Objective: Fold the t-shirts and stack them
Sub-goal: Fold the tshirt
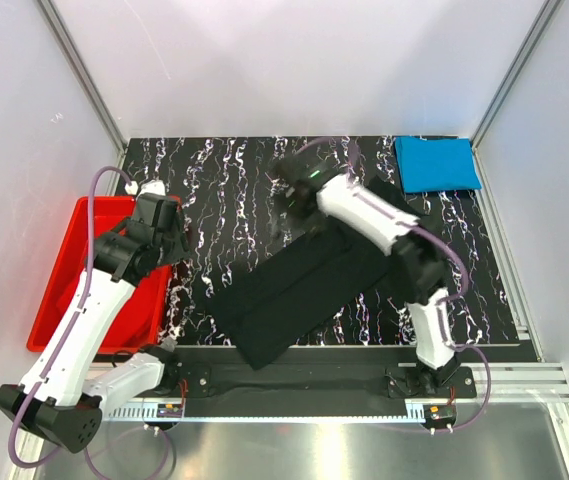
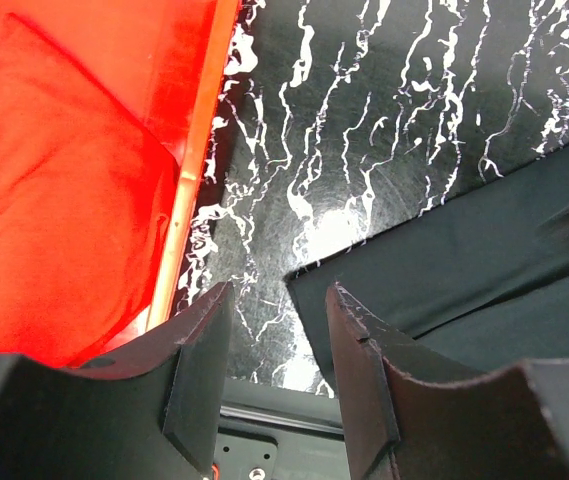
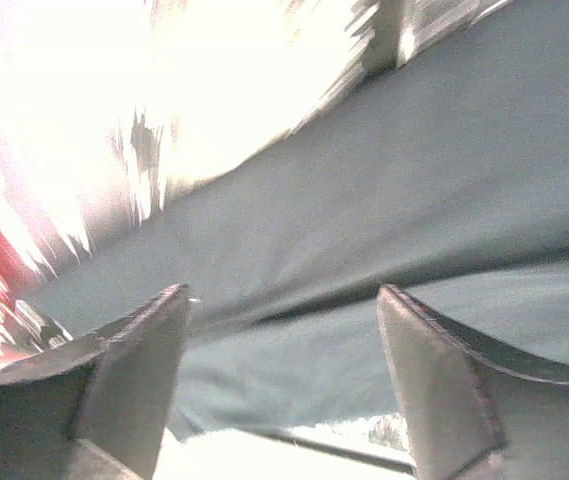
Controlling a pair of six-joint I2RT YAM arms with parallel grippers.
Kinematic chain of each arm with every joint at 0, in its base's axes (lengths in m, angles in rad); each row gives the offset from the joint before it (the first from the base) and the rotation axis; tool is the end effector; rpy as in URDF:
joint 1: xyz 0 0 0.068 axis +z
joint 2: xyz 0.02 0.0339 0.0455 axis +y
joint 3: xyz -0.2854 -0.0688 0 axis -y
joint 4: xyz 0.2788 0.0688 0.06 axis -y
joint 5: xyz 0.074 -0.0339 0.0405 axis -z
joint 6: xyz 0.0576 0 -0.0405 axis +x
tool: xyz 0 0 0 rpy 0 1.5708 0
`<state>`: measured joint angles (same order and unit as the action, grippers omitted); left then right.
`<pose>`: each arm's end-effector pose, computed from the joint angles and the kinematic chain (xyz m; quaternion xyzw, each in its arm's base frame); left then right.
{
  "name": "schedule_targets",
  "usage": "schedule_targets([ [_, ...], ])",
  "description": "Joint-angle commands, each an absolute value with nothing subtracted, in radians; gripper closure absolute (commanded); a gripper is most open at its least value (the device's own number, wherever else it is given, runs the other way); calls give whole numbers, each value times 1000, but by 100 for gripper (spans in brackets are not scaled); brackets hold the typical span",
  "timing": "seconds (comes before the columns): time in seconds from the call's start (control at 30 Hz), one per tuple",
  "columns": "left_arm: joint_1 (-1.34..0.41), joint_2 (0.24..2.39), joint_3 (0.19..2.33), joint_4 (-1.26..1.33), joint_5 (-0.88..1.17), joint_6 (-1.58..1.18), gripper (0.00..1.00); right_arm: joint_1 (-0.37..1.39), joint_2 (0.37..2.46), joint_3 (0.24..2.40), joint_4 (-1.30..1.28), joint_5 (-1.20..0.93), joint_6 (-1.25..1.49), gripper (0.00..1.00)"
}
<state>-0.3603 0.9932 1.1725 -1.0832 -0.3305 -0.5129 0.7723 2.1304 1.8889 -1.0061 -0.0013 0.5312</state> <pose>0.2006 -0.0556 0.3604 -0.1247 0.9252 0.0043 0.3583 0.3569 0.3478 0.2222 -0.1188 0.9798 0.0981 0.1275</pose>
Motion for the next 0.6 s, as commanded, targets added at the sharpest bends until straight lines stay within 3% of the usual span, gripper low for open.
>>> schedule_targets([
  [0.0,-364,997,1221,-1037,-308,-506,53,576,1993,1959,-1048,197,684,13],
  [0.13,-364,983,1212,-1032,-308,-508,53,421,2020,1960,-1094,225,817,3],
  [0.57,-364,922,1163,-1046,-328,-500,52,290,2177,1944,-1103,373,1009,1],
])
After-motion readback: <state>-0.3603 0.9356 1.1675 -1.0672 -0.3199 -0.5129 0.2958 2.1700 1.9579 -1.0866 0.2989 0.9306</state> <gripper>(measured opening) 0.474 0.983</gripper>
